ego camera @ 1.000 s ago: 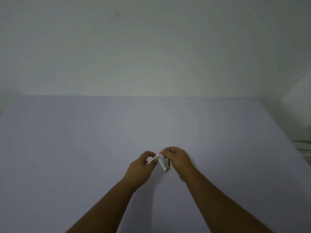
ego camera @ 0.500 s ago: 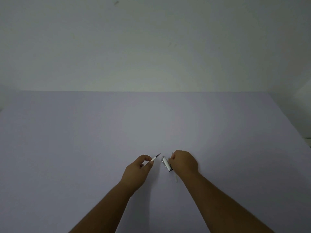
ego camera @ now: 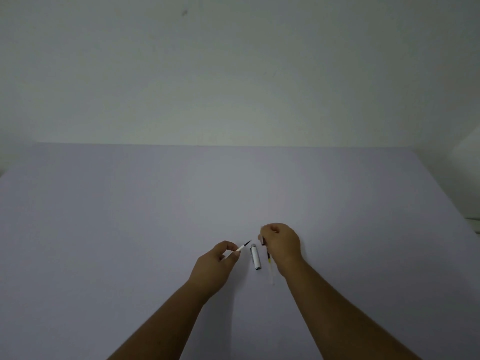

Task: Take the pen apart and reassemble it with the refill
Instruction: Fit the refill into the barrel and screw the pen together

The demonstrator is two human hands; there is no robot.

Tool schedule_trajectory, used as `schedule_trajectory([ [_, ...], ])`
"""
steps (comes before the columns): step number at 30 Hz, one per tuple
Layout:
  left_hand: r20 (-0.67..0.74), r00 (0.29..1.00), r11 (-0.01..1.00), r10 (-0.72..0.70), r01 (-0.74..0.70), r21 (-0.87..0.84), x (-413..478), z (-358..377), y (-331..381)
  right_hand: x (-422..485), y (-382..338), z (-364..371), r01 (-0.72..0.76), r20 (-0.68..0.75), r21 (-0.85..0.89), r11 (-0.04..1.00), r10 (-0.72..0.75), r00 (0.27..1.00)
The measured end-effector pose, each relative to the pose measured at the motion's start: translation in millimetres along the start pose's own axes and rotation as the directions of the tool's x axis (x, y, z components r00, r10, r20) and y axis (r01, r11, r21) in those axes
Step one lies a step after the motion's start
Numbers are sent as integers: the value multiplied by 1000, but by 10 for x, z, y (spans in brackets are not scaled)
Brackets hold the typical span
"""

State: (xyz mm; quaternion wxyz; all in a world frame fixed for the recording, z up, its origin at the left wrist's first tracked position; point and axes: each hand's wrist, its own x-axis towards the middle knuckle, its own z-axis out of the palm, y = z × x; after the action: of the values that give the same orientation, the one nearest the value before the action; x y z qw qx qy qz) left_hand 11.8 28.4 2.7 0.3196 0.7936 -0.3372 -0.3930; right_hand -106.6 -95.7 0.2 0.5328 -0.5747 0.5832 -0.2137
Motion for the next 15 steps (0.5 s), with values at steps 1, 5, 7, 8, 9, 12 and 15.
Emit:
schedule_trajectory([
  [1, 0, 1000, 1000, 4, -4, -2, -6, 1, 13, -26, -33, 0, -24, 13, 135, 991, 22, 1000],
  [5, -3, 1000, 1000, 20, -20, -14, -44, -5, 65, -129, -106, -14, -78, 94, 444, 893, 40, 995],
  [7, -3, 1000, 999, 24, -24, -25, -63, -7, 84, -178, -104, -19, -95, 124, 474, 875, 40, 991],
  [8, -4, 1000, 999, 25, -25, -29, -66, -8, 88, -193, -93, -10, -103, 139, 474, 875, 42, 989],
  [9, -6, 1000, 999, 29, -29, -28, -85, -5, 93, -226, -78, -13, -110, 148, 470, 876, 44, 988],
  [12, -10, 1000, 999, 29, -29, -32, -113, -8, 90, -275, -34, -14, -126, 159, 475, 871, 56, 986],
  [15, -12, 1000, 998, 25, -26, -52, -158, -23, 82, -336, -16, -38, -128, 171, 510, 851, 46, 984],
])
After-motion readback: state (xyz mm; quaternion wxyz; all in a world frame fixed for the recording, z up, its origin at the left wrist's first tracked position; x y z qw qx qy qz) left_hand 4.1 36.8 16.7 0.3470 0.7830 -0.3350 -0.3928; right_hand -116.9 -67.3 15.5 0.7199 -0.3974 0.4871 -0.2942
